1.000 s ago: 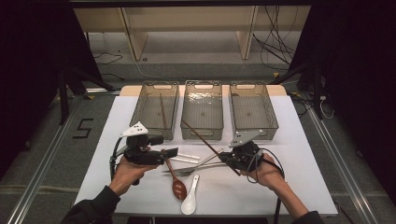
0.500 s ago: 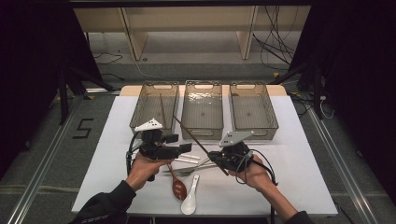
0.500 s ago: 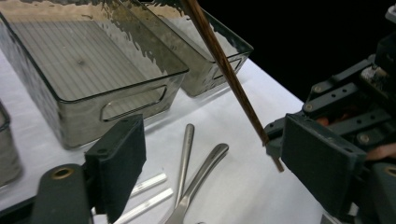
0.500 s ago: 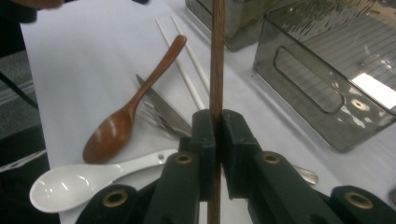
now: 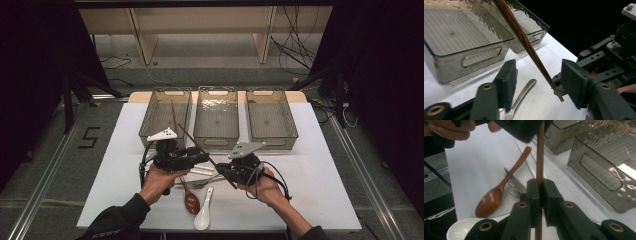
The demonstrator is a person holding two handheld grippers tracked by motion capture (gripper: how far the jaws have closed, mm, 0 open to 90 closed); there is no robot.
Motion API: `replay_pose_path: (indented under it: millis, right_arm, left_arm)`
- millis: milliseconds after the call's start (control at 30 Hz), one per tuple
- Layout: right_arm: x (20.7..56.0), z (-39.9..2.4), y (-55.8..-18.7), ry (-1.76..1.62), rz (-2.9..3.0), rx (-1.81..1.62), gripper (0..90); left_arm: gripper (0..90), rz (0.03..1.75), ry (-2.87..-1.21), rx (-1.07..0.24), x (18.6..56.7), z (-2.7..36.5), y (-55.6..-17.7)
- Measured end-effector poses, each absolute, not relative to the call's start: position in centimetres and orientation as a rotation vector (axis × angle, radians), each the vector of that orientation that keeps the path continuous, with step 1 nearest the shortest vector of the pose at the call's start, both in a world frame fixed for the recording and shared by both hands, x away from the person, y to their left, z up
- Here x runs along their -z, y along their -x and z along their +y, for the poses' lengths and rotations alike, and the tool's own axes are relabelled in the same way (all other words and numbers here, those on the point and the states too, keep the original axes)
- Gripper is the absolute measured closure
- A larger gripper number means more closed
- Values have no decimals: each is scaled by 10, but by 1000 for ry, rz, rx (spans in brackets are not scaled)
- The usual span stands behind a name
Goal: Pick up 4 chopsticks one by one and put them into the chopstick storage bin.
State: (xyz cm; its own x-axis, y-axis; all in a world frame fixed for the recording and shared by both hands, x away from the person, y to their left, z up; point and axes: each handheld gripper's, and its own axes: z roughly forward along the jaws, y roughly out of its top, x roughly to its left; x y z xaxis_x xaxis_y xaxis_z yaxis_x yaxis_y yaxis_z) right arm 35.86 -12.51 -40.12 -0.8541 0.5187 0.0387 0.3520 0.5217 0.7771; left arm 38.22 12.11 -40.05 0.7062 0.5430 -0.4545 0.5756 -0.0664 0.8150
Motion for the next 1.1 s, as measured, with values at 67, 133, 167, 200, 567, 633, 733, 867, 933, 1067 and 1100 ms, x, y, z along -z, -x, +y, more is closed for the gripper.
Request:
replay_pose_path:
  millis: [67,133,167,200,567,633,733,867,933,1067,1100]
  right_arm:
    - [401,-124,-358,-737,2560,-1242,849]
    - [402,-123,-358,-735,2565,-1242,849]
    - [402,-122,-357,-734,2563,-1242,849]
    - [402,-122,-357,-731,2562,-1244,849]
    - [402,-121,-356,-724,2557,-1273,849]
    - [402,-120,-356,-721,2558,-1275,849]
    - [402,-121,-356,-715,2559,-1275,849]
    - [402,-120,-355,-712,2556,-1280,848]
    - [402,-120,-355,-709,2555,-1283,848]
    - [402,-120,-355,-705,2552,-1305,843]
    - [402,-120,-355,-706,2550,-1311,837]
  left_arm:
    - [523,889,-1717,41,400,121,-382]
    - [553,888,-1713,52,400,121,-382]
    - [568,889,-1712,58,401,120,-382]
    - [582,885,-1712,60,401,120,-382]
    - [701,877,-1697,91,402,122,-383]
    - [722,878,-1699,92,402,122,-383]
    - [766,895,-1682,118,403,123,-384]
    - [798,896,-1667,170,403,125,-386]
    - [820,895,-1657,194,402,124,-386]
    - [837,883,-1659,201,398,125,-385]
    - [838,880,-1661,204,397,126,-385]
